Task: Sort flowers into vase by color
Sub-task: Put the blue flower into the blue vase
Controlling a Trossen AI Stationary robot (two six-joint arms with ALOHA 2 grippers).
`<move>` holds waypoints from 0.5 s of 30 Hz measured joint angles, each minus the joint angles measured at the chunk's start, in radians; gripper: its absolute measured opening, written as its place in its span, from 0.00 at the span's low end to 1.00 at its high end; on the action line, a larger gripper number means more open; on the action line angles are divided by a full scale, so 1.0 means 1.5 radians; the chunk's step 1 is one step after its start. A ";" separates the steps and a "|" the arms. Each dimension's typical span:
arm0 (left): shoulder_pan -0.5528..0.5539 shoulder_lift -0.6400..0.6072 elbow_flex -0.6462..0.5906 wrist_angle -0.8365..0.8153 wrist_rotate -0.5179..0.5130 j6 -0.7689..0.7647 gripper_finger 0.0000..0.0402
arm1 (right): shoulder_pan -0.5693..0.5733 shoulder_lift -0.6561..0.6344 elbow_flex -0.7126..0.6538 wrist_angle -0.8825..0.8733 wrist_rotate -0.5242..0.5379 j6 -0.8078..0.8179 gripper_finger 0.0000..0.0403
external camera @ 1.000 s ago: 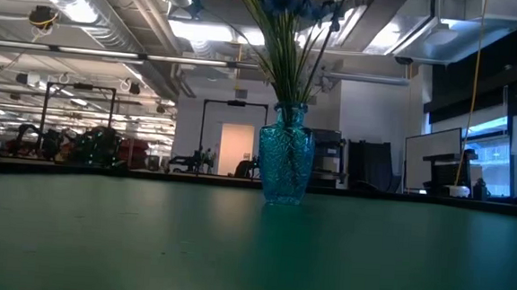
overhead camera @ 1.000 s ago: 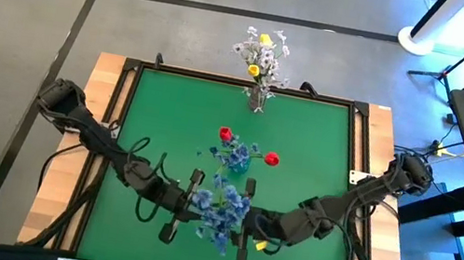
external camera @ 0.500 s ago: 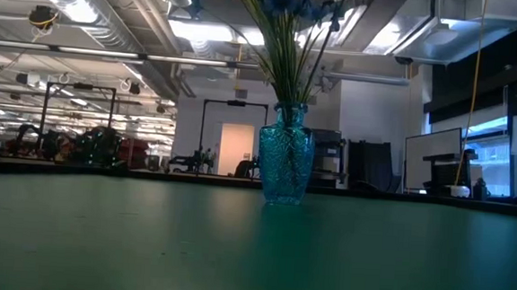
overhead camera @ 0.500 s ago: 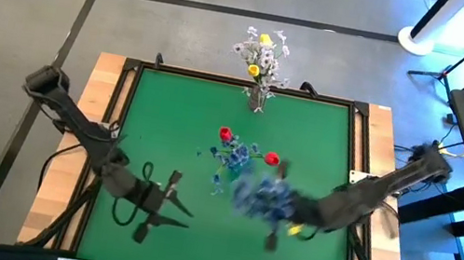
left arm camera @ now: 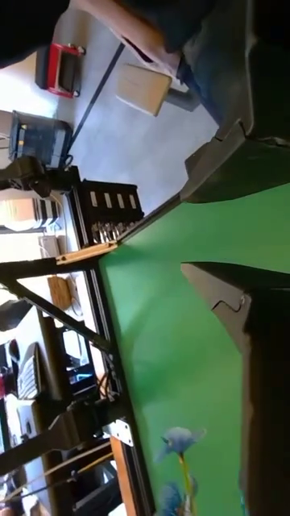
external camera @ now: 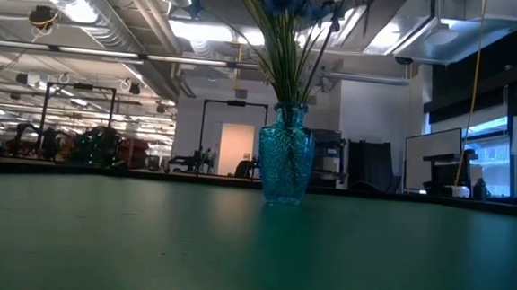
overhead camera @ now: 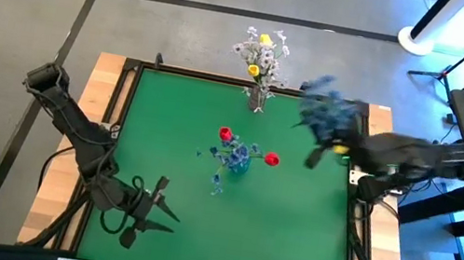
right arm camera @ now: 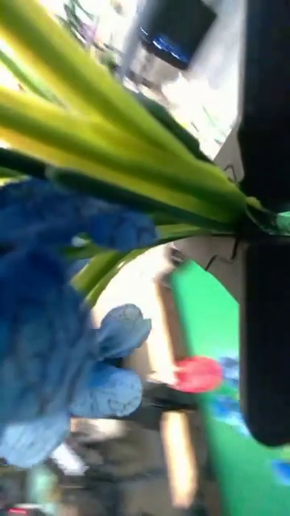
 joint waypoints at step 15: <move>0.013 0.000 -0.044 0.002 -0.001 -0.083 0.31 | -0.228 0.027 -0.342 0.461 -0.483 0.055 0.02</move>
